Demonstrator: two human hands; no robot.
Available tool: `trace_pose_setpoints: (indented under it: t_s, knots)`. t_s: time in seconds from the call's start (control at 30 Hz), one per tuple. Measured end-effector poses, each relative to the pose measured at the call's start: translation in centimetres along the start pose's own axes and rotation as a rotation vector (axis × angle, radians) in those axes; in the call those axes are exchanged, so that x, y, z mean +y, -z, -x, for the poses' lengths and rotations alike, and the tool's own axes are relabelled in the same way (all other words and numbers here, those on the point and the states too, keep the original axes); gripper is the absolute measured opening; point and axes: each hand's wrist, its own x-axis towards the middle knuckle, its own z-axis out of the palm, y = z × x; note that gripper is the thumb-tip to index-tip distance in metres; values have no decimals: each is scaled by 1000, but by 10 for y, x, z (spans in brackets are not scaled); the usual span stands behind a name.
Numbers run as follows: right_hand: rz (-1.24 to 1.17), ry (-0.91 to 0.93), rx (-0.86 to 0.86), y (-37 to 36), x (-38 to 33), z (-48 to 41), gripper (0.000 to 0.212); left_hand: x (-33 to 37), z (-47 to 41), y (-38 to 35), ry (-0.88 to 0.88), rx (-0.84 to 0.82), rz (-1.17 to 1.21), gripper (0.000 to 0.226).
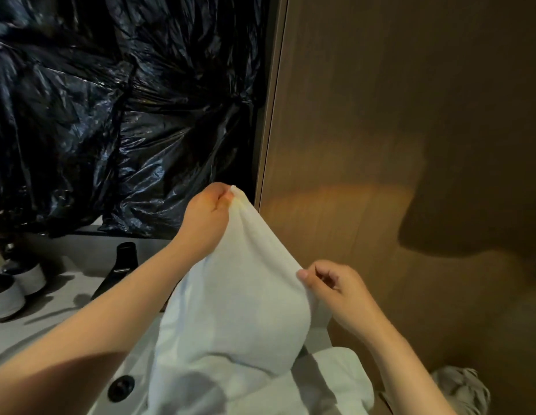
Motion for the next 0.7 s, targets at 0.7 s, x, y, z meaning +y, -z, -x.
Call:
trace_pose_setpoints:
  t_s: [0.7]
  knots:
    - [306, -329, -46, 17, 88, 44, 48, -39, -36, -2, 68, 103, -29, 28]
